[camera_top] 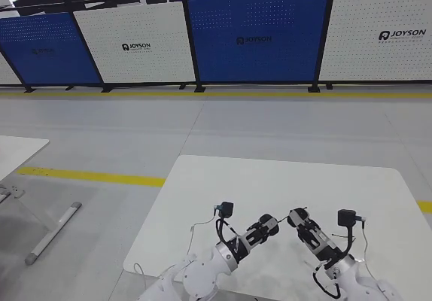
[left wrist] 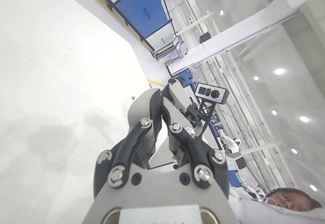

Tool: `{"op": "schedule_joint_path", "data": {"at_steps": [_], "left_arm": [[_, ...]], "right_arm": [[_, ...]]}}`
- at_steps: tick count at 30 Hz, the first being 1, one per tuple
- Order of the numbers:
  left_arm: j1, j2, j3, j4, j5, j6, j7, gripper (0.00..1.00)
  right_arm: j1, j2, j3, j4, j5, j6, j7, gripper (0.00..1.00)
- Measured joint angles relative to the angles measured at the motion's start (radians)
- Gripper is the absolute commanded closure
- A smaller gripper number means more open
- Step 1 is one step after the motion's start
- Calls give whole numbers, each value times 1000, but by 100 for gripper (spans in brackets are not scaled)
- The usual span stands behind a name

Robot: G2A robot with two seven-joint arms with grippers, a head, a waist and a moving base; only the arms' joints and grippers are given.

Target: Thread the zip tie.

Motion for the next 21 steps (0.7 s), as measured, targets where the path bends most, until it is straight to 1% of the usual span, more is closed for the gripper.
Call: {"op": "schedule_joint_path", "data": {"at_steps": [2, 3, 10, 11, 13, 15, 16, 17, 19, 21], "left_arm": [[-1, -1, 0, 2, 4, 7, 2, 100], [-3, -1, 1, 6, 5, 13, 0, 100], [-11, -5, 0, 19, -14, 31, -3, 100], [-11, -6, -1, 20, -15, 34, -2, 100], [-11, -6, -4, 21, -20, 42, -2, 100], [-12, -7, -6, 21, -25, 47, -2, 100], [-12, -7, -6, 22, -25, 48, -2, 100], [-13, -8, -6, 23, -25, 49, -3, 100], [-13, -8, -5, 24, -22, 50, -5, 100], [-14, -9, -3, 24, -18, 51, -6, 100]], "right_arm": [[-2, -1, 3, 0, -2, 1, 3, 77], [-4, -1, 5, -2, -9, 3, 2, 75], [-19, -6, 11, -13, -28, 7, -10, 73], [-20, -7, 12, -13, -28, 6, -11, 74], [-25, -8, 15, -15, -30, 2, -15, 81], [-33, -9, 22, -19, -34, 0, -25, 83], [-37, -9, 26, -23, -35, 0, -31, 89], [-41, -9, 30, -26, -36, 0, -34, 91], [-52, -8, 41, -35, -37, 0, -42, 100], [-60, -8, 48, -42, -38, 0, -43, 100]]}}
